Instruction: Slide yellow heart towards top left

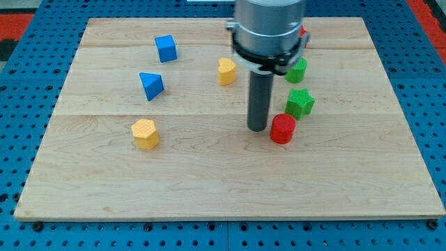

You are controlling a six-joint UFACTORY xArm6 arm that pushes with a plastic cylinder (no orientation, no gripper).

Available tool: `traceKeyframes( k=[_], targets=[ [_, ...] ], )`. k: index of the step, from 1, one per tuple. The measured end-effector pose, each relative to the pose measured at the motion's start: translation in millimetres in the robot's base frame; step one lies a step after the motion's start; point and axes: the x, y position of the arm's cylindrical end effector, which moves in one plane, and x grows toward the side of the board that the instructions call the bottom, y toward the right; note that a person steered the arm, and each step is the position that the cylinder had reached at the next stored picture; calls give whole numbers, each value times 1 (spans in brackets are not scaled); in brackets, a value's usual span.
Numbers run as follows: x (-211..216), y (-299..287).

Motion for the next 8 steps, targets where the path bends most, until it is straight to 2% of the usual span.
traceKeyframes(
  k=[1,2,3,5,7,8],
  targets=[
    [23,23],
    [30,14],
    [-20,-28],
    [-121,-61],
    [-197,-86],
    [-213,-98]
  ],
)
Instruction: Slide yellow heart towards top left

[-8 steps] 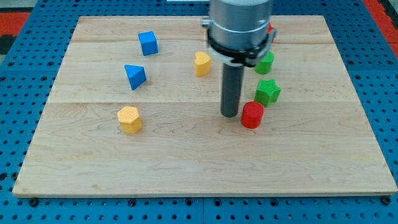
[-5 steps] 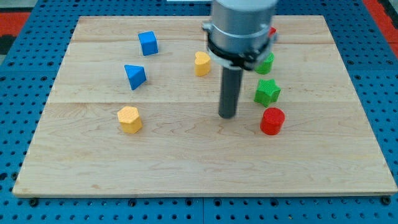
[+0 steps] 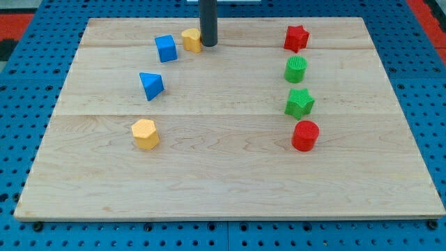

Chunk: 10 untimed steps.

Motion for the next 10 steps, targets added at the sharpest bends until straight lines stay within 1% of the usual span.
traceKeyframes(
  k=[1,2,3,4,5,6,7,10],
  targets=[
    [-6,-4],
    [-28,-27],
    [-32,-48],
    [-23,-40],
    [-8,-13],
    [13,-16],
    [8,-35],
    [-18,-63]
  ],
)
